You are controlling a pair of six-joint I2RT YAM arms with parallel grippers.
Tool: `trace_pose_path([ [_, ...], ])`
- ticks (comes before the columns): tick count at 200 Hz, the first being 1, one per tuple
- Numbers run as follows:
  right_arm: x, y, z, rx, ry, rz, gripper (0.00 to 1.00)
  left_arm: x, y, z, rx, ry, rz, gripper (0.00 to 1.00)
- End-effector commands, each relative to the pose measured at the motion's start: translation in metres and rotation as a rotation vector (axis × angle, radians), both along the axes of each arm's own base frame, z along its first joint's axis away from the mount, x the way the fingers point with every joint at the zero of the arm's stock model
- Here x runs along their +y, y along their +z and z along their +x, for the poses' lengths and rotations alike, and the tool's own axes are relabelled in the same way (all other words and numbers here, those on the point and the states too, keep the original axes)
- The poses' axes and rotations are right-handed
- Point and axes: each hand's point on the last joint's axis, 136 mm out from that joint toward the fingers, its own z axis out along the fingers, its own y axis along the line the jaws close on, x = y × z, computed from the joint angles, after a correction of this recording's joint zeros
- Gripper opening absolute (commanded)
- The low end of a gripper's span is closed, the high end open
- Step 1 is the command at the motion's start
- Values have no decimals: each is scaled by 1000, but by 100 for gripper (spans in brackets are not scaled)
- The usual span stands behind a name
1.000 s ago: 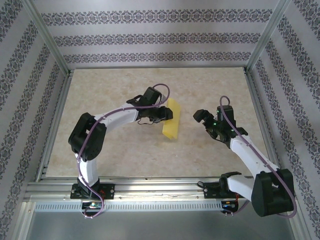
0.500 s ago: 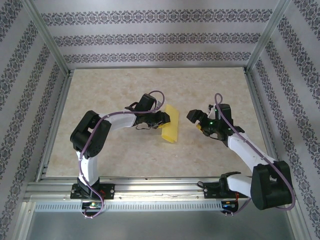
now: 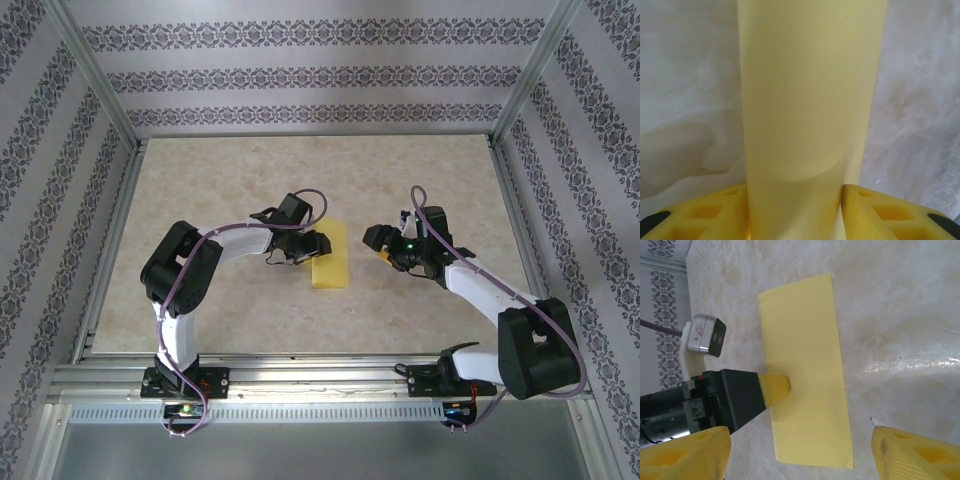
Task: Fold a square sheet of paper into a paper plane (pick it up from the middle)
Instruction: First fold the square sheet of paper in half at the center of the table.
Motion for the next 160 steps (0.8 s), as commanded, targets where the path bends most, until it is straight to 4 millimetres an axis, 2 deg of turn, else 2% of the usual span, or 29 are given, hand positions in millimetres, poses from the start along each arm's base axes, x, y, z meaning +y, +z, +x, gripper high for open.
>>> trace_pose_path([
  [1, 8, 12, 8, -34, 13, 18, 75, 13, 5, 1, -26, -21, 79, 53],
  [39, 15, 7, 7, -17, 28, 27, 76, 21, 6, 0, -39, -48, 133, 57],
  [89, 32, 1, 5, 9, 88, 37, 66, 25, 20, 1, -73, -46, 137, 57],
  [160, 40, -4, 6, 24, 98, 28, 61, 35, -11, -6, 16, -44, 180, 52],
])
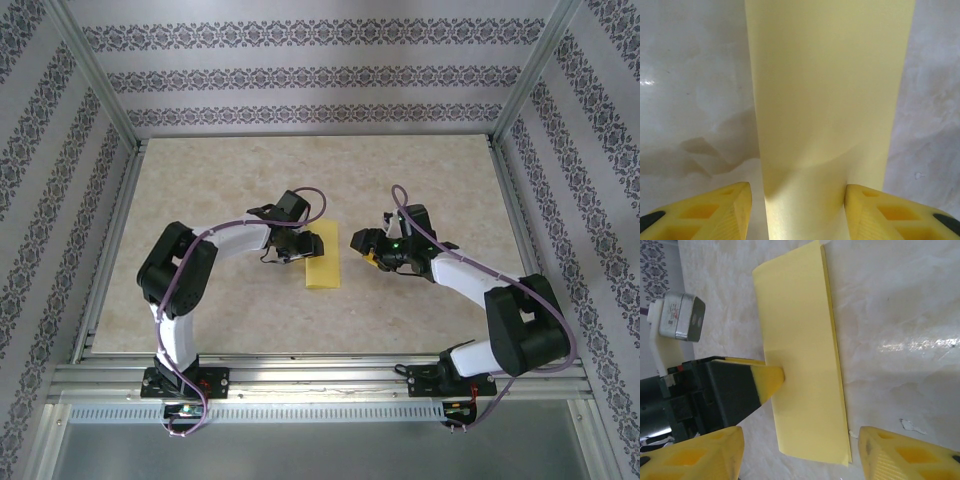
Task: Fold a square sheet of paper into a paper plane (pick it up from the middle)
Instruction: First fold the square sheet of paper in half at the center of the table.
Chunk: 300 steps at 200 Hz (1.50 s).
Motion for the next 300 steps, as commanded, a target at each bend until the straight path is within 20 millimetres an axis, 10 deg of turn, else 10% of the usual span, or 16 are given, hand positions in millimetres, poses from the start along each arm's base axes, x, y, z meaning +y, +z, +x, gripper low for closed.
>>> trace_pose_path([
  [1, 6, 11, 7, -33, 8, 13, 61, 11, -10, -5, 36, 3, 45, 52],
  [135, 6, 4, 5, -14, 4, 3, 61, 33, -34, -10, 112, 102, 119, 51],
  [199, 11, -8, 3, 21, 45, -10, 19, 32, -40, -13, 137, 76, 135, 51],
  [300, 13, -21, 3, 56, 49, -26, 18, 34, -55, -16, 178, 53, 166, 53],
])
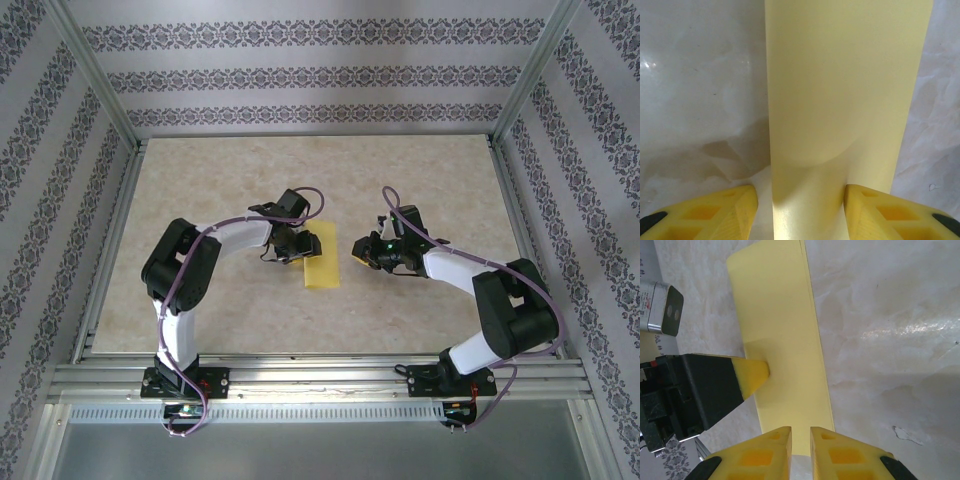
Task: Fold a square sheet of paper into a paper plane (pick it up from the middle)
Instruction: First fold the square sheet of paper in half at the center of the table.
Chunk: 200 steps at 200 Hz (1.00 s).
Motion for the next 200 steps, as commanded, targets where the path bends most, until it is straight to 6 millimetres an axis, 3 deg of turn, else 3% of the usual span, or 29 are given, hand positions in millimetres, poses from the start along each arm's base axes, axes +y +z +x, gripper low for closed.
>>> trace_pose_path([
  [1, 6, 2, 3, -10, 24, 0, 18, 27, -45, -17, 115, 4, 138, 53],
  [130, 20, -7, 7, 15, 69, -34, 11, 36, -58, -24, 136, 22, 176, 53],
  [144, 24, -11, 8, 21, 81, -39, 10, 36, -57, -24, 135, 20, 174, 53],
  [166, 35, -15, 11, 27, 117, -46, 0, 36, -58, -24, 133, 20, 175, 53],
  [200, 49, -25, 17, 48, 155, -90, 0, 37, -61, -25, 141, 25, 176, 53],
])
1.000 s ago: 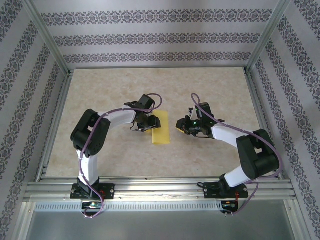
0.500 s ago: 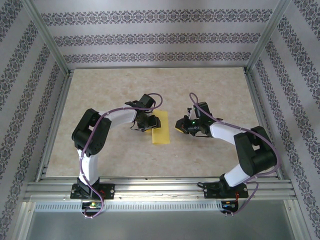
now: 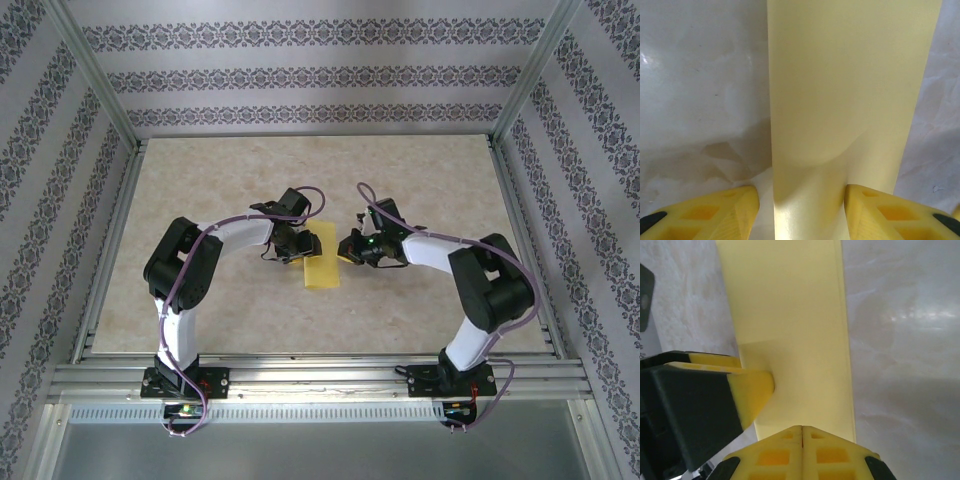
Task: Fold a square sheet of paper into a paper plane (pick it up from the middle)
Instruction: First fold the square sheet of paper in half at the center of the table, then hold the square sheet of paper at the center of the table.
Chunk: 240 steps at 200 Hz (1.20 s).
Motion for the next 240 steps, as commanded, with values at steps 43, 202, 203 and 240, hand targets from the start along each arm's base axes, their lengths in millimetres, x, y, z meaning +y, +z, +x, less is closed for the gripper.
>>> trace_pose_path([
  [43, 17, -13, 9, 13, 54, -84, 0, 35, -59, -25, 125, 23, 157, 53],
  [202, -9, -79, -19, 138, 191, -336, 0, 24, 9, -10, -2, 47, 50, 56],
  [203, -9, -79, -19, 138, 192, -336, 0, 24, 11, -9, -8, 47, 48, 56],
  [240, -9, -77, -16, 141, 227, -331, 0, 16, 69, 10, -185, 48, -116, 44],
])
